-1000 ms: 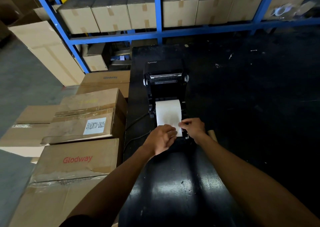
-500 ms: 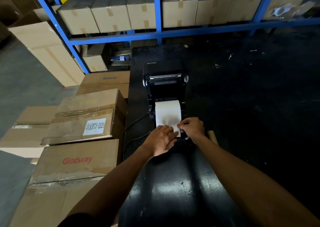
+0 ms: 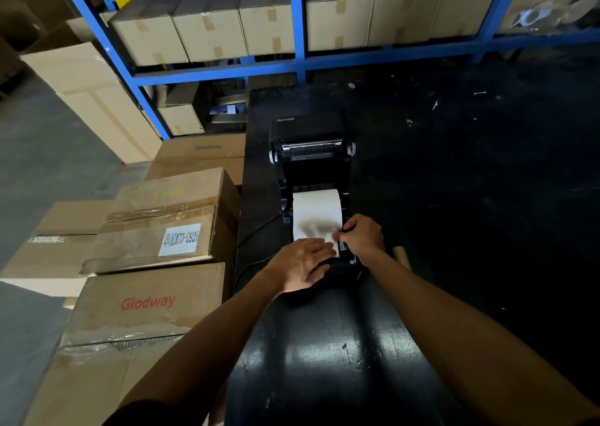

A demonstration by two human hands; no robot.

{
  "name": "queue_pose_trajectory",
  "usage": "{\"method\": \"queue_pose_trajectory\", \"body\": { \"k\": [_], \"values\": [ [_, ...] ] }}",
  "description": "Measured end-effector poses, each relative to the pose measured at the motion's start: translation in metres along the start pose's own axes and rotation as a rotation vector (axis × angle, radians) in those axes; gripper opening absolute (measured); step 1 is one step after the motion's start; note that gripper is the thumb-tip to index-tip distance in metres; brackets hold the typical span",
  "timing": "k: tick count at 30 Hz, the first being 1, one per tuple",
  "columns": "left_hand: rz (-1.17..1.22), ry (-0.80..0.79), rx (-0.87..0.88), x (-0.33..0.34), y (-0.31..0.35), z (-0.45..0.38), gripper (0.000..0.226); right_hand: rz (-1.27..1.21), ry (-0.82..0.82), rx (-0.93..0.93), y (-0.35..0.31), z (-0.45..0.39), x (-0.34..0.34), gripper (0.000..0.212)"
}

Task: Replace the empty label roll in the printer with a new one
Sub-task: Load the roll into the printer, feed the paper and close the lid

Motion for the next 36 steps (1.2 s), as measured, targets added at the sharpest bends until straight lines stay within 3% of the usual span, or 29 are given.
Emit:
{"method": "queue_pose_trajectory", "body": {
  "k": [13, 16, 21, 31, 36],
  "values": [
    [0.154, -0.038, -0.174, 0.010, 0.011, 0.002, 0.042, -0.146, -0.013, -0.081, 0.022, -0.003, -0.002, 0.022],
    [0.155, 0.026, -0.208, 0.008, 0.008, 0.008, 0.040, -0.139, 0.050, -0.211, 0.026, 0.004, -0.004, 0.013],
    [-0.207, 0.143, -0.291, 0.000, 0.005, 0.017, 0.042, -0.144, 0.039, -0.522, 0.035, 0.026, -0.005, 0.015],
    [-0.002, 0.148, -0.366, -0.003, 0.010, 0.019, 0.017, 0.060, -0.072, -0.708, 0.049, 0.038, -0.003, 0.026],
    [0.012, 0.133, -0.357, -0.003, 0.013, 0.021, 0.021, 0.115, -0.087, -0.768, 0.052, 0.039, -0.006, 0.026]
  ]
}}
Point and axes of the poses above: each hand's wrist, its own z-axis away from the middle knuckle, its own x-axis out of the palm, y = z × x, the point moved 4 cm from there along -z, towards the middle knuckle, and after that the axes turned 8 degrees about y, right-handed, at the moved point
